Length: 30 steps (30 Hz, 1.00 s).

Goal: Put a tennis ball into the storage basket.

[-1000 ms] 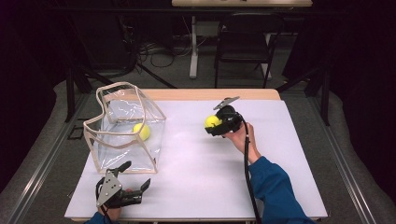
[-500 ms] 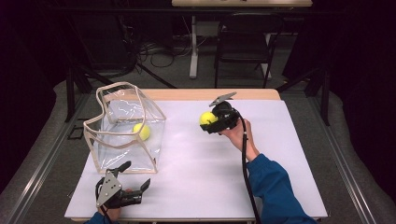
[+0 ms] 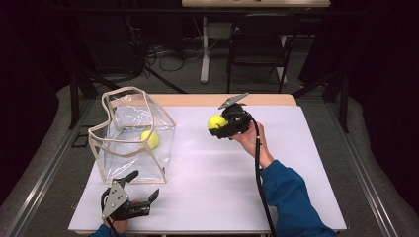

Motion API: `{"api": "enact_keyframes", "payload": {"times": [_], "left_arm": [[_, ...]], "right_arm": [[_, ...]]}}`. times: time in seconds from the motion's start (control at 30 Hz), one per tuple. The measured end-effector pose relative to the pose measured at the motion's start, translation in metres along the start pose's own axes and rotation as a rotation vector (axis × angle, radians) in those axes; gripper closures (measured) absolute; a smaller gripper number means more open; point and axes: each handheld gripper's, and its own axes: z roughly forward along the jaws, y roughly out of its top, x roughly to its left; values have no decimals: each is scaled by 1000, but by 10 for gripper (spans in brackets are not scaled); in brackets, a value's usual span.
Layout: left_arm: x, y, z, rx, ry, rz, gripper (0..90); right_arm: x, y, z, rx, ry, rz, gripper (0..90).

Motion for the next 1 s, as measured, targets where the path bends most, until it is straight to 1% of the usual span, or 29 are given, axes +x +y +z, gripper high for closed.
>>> {"api": "enact_keyframes", "payload": {"times": [0.4,0.8,1.0], "left_arm": [[0,0,0,-1,0,1,95],[0,0,0,0,0,0,95],[-1,0,0,-6,1,0,95]], "right_arm": [[6,8,-6,-1,-4,-26,260],[7,17,-12,25,-18,-45,260],[7,23,-18,25,-31,-57,260]]}}
